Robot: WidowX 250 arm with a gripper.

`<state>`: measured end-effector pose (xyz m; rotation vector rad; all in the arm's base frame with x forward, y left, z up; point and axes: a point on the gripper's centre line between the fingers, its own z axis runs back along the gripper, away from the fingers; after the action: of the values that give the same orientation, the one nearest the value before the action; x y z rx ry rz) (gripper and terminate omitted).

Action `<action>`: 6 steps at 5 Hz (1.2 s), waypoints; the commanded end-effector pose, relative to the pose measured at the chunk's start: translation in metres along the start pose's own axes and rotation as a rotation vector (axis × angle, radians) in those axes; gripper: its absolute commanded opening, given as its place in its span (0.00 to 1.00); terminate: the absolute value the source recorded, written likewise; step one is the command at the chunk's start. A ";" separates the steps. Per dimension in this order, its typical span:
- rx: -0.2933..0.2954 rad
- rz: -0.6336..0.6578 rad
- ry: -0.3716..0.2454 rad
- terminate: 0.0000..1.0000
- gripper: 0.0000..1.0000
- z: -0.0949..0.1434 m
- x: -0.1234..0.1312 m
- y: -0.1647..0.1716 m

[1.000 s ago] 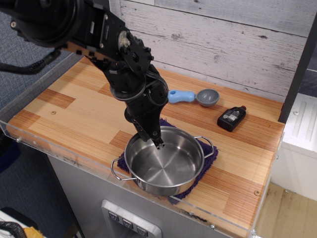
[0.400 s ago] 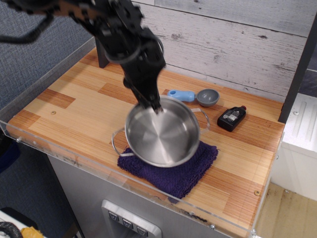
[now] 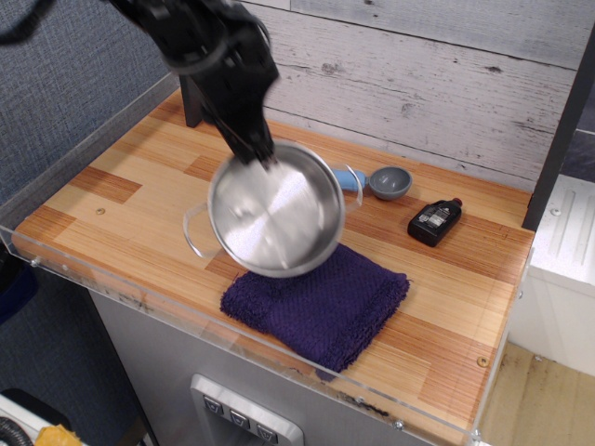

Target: Pick up the pot and place it on the left of the blue spoon

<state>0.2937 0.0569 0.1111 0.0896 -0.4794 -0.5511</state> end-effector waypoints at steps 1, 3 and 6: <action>0.100 0.043 -0.023 0.00 0.00 0.016 0.006 0.059; 0.123 0.149 0.017 0.00 0.00 -0.011 -0.005 0.114; 0.066 0.218 0.059 0.00 0.00 -0.061 -0.022 0.113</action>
<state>0.3597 0.1611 0.0577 0.0908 -0.4136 -0.3020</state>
